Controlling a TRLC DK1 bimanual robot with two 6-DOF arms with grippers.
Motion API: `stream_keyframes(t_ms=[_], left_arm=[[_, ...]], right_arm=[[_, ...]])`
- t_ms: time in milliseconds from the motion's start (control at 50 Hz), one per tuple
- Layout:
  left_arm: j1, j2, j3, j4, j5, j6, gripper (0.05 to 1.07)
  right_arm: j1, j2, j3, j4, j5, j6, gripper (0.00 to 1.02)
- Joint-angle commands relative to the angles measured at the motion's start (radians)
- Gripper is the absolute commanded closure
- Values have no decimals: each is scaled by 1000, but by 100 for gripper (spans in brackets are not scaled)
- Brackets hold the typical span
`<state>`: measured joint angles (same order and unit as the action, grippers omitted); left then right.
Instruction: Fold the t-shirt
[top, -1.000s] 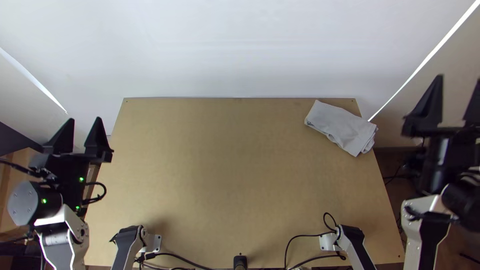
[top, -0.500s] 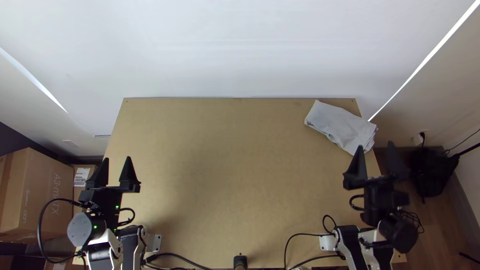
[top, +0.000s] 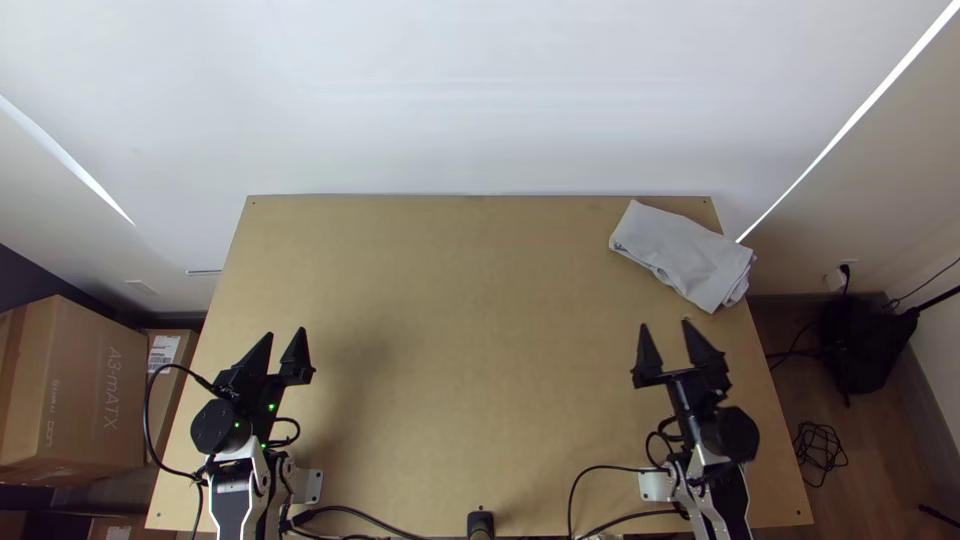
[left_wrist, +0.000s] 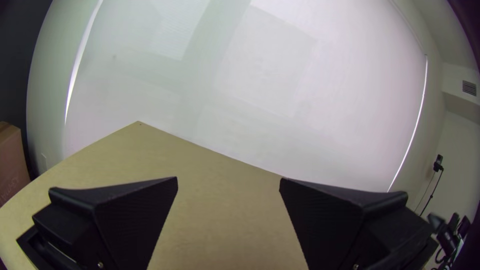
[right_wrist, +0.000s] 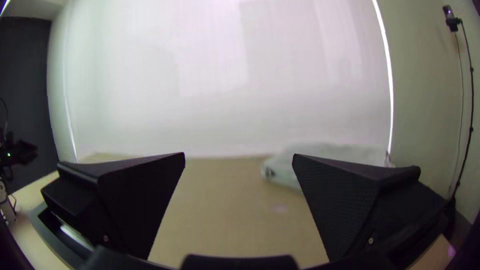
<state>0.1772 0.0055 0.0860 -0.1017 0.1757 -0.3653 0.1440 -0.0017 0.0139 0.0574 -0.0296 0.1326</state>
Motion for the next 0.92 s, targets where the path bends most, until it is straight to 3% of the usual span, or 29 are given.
stream_keyframes(t_ms=[0, 120, 900], left_arm=[[-8, -7, -40, -1, 11, -20, 10], [-1, -6, -35, -41, 8, -9, 10], [-1, -6, -35, -41, 8, -9, 10]], right_arm=[[-66, 0, -5, -71, 22, 2, 3], [-98, 0, -5, -70, 23, 4, 3], [-96, -1, -5, -70, 23, 4, 3]])
